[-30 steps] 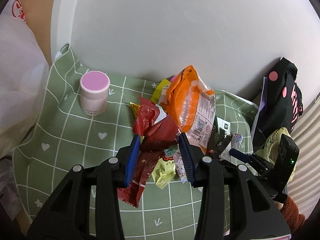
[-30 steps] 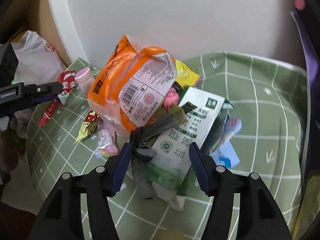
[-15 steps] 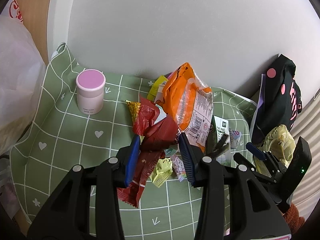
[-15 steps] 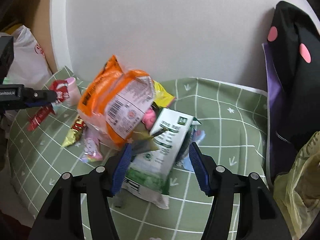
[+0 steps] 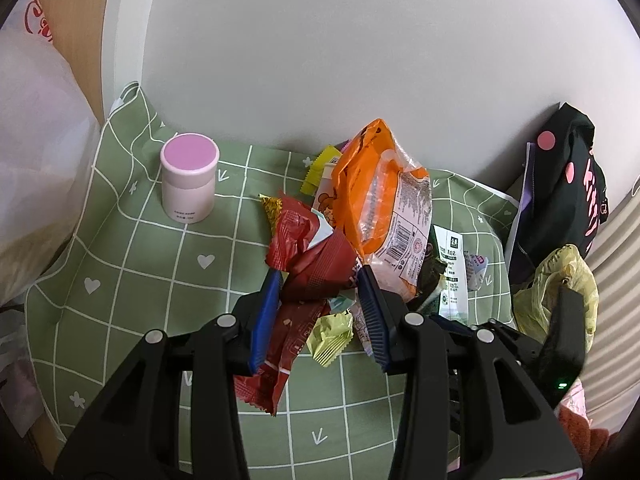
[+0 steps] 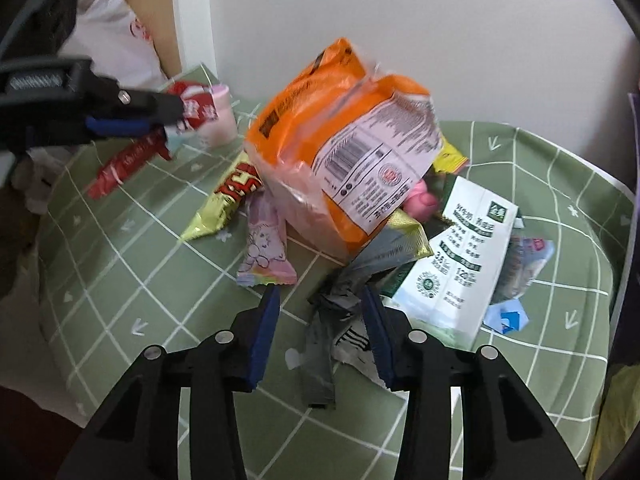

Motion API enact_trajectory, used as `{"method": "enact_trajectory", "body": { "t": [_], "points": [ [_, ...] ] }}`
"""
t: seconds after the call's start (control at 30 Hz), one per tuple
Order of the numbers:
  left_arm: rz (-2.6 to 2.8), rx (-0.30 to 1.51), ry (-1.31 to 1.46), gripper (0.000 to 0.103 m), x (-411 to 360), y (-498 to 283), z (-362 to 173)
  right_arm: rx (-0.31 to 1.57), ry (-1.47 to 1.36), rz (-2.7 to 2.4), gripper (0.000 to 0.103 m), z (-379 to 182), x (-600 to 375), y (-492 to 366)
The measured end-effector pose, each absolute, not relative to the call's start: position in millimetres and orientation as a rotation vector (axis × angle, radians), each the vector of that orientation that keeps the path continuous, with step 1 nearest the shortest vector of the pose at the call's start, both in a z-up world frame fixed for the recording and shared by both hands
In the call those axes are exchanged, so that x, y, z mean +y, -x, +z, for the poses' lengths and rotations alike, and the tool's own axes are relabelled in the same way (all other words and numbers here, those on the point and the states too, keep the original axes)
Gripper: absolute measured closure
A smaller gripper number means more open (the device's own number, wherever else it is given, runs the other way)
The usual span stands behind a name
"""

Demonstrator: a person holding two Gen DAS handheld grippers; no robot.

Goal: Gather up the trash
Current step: 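Grasp a grey wrapper with the right tool while the left tool holds the red wrapper, then carry both wrappers to the yellow bag bin and release them inside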

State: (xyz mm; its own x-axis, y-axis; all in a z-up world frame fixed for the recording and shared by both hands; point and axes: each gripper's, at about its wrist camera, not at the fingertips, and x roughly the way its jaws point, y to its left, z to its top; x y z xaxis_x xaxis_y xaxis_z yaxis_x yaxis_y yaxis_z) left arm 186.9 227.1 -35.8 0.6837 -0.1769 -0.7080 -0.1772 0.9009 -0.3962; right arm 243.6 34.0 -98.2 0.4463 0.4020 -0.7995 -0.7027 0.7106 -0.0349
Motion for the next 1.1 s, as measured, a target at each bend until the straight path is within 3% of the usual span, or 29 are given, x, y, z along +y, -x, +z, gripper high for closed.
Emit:
{"method": "enact_trajectory", "body": {
  "t": [0.07, 0.1, 0.2, 0.67, 1.1],
  "points": [
    [-0.003, 0.825, 0.46, 0.065, 226.6, -186.9, -35.5, 0.868, 0.405, 0.706, 0.072, -101.1, 36.5, -244.3],
    [-0.008, 0.824, 0.459, 0.065, 225.9, -187.3, -35.4, 0.871, 0.411, 0.704, 0.08, -102.2, 37.2, -244.6],
    [-0.019, 0.821, 0.455, 0.065, 222.1, -187.6, -34.2, 0.897, 0.389, 0.714, 0.081, -99.1, 32.2, -245.7],
    [-0.211, 0.677, 0.371, 0.065, 174.1, -205.5, 20.5, 0.743, 0.222, 0.549, 0.082, -4.0, -47.3, -230.8],
    [-0.644, 0.491, 0.164, 0.065, 23.8, -238.3, 116.8, 0.455, 0.166, 0.126, 0.082, 126.5, -184.3, -192.0]
  ]
}}
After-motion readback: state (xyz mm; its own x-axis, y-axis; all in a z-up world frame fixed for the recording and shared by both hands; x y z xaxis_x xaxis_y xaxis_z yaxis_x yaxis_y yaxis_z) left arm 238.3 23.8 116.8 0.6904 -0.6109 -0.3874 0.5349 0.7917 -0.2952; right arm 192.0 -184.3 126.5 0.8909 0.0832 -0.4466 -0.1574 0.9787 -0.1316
